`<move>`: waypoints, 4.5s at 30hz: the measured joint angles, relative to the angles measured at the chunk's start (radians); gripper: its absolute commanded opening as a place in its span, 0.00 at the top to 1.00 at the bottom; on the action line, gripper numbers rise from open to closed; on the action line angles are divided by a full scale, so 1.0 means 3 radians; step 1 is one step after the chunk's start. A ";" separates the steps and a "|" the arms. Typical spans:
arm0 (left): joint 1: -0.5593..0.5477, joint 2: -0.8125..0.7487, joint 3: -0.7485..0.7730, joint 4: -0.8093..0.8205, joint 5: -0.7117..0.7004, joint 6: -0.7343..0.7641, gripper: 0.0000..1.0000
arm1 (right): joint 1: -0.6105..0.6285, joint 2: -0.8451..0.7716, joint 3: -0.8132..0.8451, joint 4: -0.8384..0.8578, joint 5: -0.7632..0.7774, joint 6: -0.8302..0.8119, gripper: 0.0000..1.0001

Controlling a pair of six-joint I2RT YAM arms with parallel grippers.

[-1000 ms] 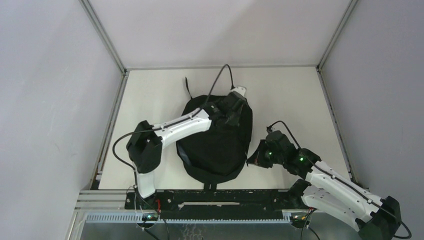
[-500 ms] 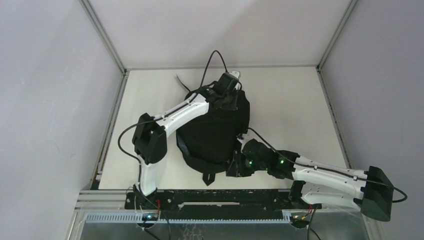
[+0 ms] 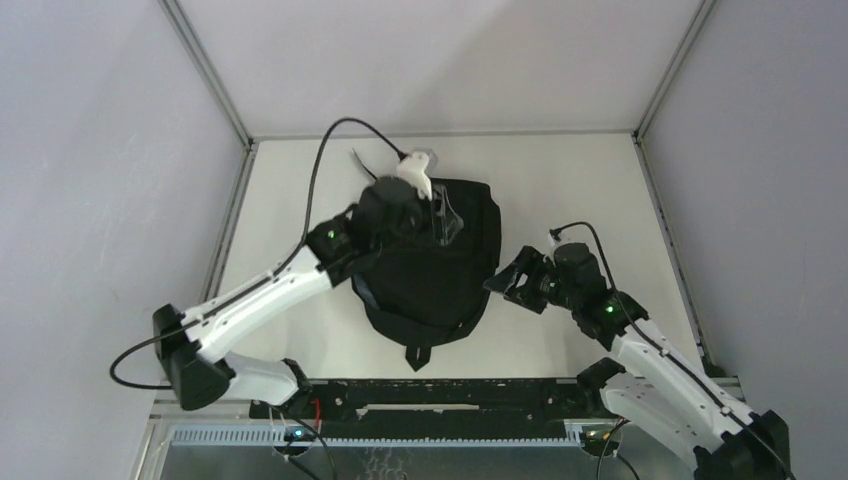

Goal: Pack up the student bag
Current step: Zip the student bag at the center of the board.

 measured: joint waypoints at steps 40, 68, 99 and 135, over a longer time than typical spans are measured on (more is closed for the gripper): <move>-0.1250 0.0251 -0.0964 -0.0867 -0.0051 -0.0927 0.60 | -0.0224 0.0713 -0.0182 0.0446 -0.0493 0.0193 0.25; -0.1242 0.0357 -0.0961 -0.0680 0.0020 -0.0951 1.00 | -0.0104 0.0926 -0.0248 0.0612 -0.0525 0.0284 0.32; -0.0413 -0.1555 -0.2157 -0.0576 0.0006 -0.0830 1.00 | -0.1560 0.0671 -0.0195 0.0102 -0.0912 -0.0380 0.05; 0.0067 -0.2104 -0.2572 0.0104 0.0470 -0.0549 1.00 | -0.1884 0.0271 -0.0596 -0.0023 -0.1467 -0.0205 0.46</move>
